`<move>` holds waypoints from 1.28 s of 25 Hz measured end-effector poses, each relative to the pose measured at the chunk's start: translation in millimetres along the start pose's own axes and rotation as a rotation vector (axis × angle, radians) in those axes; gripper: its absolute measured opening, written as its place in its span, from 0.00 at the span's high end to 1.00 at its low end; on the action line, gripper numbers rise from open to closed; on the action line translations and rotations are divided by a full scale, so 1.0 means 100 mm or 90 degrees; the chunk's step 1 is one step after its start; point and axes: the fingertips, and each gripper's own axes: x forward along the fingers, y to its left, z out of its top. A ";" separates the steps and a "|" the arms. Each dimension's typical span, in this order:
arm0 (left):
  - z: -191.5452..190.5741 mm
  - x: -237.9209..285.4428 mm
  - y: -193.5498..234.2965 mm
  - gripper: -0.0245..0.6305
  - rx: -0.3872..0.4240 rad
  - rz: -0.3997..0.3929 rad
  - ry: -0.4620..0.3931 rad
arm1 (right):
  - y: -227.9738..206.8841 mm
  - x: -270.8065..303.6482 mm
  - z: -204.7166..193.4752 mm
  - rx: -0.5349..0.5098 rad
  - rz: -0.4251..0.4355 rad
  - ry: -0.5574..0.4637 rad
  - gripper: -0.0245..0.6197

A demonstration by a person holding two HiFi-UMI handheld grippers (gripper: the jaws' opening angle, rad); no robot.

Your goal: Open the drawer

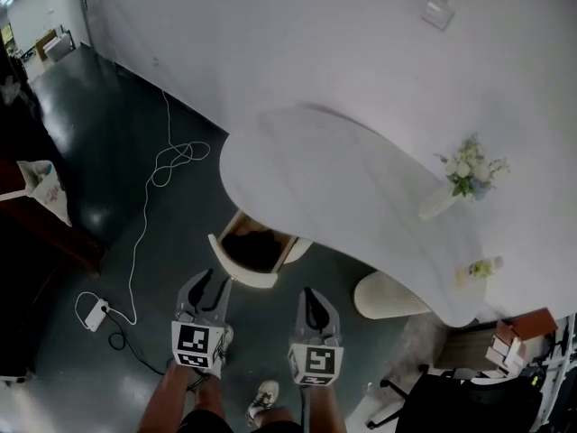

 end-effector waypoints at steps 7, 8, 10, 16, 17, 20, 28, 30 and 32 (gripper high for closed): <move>0.66 -0.42 -0.09 0.80 0.004 0.017 -0.018 | 0.02 -0.36 0.71 -0.005 0.002 -0.048 0.95; 0.72 -0.50 -0.12 0.81 0.005 0.020 -0.018 | 0.04 -0.43 0.79 -0.007 0.005 -0.052 0.95; 0.84 -0.63 -0.17 0.84 0.005 0.027 -0.020 | 0.10 -0.55 0.99 -0.009 0.012 -0.057 0.95; 1.10 -1.01 -0.29 0.91 0.000 0.040 -0.030 | 0.22 -0.87 1.33 -0.007 0.027 -0.077 0.95; 1.13 -1.07 -0.32 0.92 0.001 0.041 -0.032 | 0.22 -0.92 1.36 -0.006 0.028 -0.080 0.95; 1.22 -1.21 -0.37 0.94 0.007 0.045 -0.039 | 0.23 -1.06 1.43 0.000 0.029 -0.087 0.95; 1.34 -1.40 -0.47 0.95 0.013 0.049 -0.047 | 0.18 -1.27 1.46 -0.013 0.029 -0.085 0.95; 1.37 -1.39 -0.51 0.95 0.014 0.049 -0.050 | 0.16 -1.30 1.48 -0.022 0.036 -0.083 0.95; 1.41 -1.39 -0.54 0.95 0.016 0.049 -0.056 | 0.16 -1.31 1.51 -0.028 0.042 -0.081 0.95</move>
